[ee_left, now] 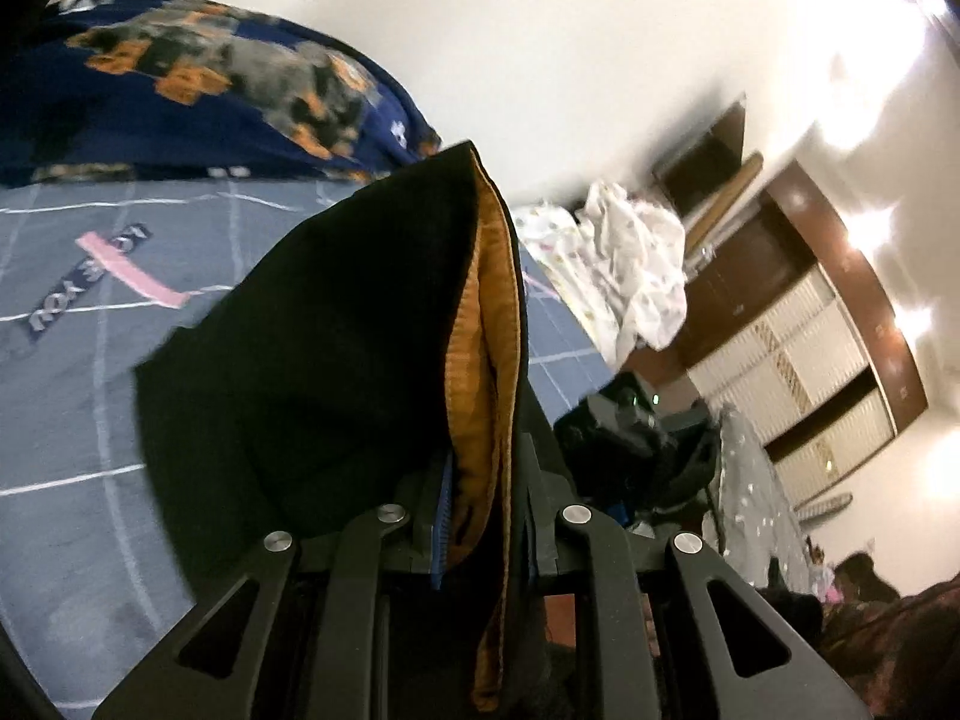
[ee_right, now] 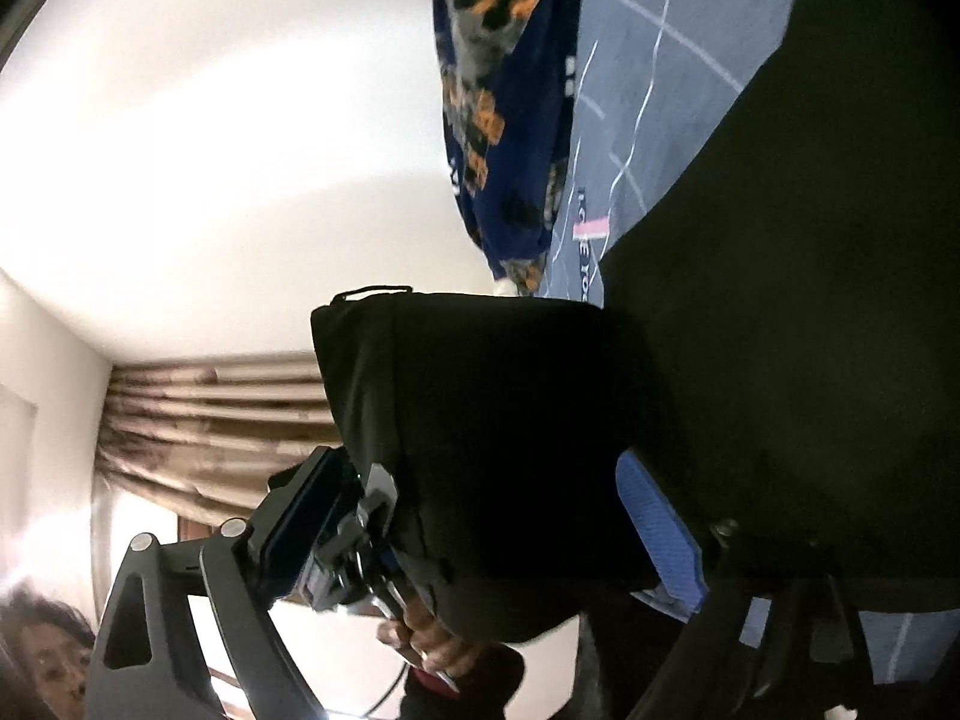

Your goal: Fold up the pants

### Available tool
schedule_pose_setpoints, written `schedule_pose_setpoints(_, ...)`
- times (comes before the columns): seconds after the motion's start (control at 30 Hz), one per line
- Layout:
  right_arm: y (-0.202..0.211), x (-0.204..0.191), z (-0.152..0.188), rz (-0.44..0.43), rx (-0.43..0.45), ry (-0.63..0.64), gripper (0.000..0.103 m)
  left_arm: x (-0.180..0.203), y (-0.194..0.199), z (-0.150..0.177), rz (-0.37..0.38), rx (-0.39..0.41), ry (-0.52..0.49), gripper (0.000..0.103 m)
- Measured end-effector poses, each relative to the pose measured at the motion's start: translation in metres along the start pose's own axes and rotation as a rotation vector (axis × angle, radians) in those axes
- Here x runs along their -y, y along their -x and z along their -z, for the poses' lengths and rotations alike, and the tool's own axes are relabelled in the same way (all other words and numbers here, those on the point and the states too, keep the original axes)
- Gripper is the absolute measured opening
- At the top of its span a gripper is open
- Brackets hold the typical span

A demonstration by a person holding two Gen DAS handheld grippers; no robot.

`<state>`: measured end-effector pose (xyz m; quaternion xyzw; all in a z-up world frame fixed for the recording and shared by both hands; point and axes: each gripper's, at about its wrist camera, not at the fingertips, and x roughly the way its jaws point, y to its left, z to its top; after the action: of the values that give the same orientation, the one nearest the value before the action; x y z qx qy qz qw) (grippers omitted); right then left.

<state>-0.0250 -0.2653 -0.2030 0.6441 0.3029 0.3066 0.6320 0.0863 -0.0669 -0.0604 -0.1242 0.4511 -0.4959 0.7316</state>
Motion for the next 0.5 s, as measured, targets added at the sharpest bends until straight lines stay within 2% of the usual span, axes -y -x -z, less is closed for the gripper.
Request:
schedule_pose_setpoints(0.23,0.011,0.003,-0.009,-0.013,0.038,-0.027,0.094,0.016,-0.048,0.011,-0.052,-0.072,-0.084,0.022)
schedule_pose_setpoints(0.37,0.011,0.006,-0.014,-0.005,0.042,-0.034,0.094,0.015,-0.064,0.015,-0.048,-0.11,-0.087,0.026)
schedule_pose_setpoints(0.43,0.012,0.008,-0.014,0.002,0.036,-0.036,0.094,0.017,-0.067,0.016,-0.014,-0.121,-0.083,0.028)
schedule_pose_setpoints(0.47,0.013,0.008,-0.014,0.009,0.033,-0.032,0.095,0.019,-0.065,0.016,0.004,-0.117,-0.081,0.033)
schedule_pose_setpoints(0.5,0.014,0.008,-0.014,0.03,0.034,-0.029,0.1,0.022,-0.063,0.016,0.007,-0.112,-0.087,0.042)
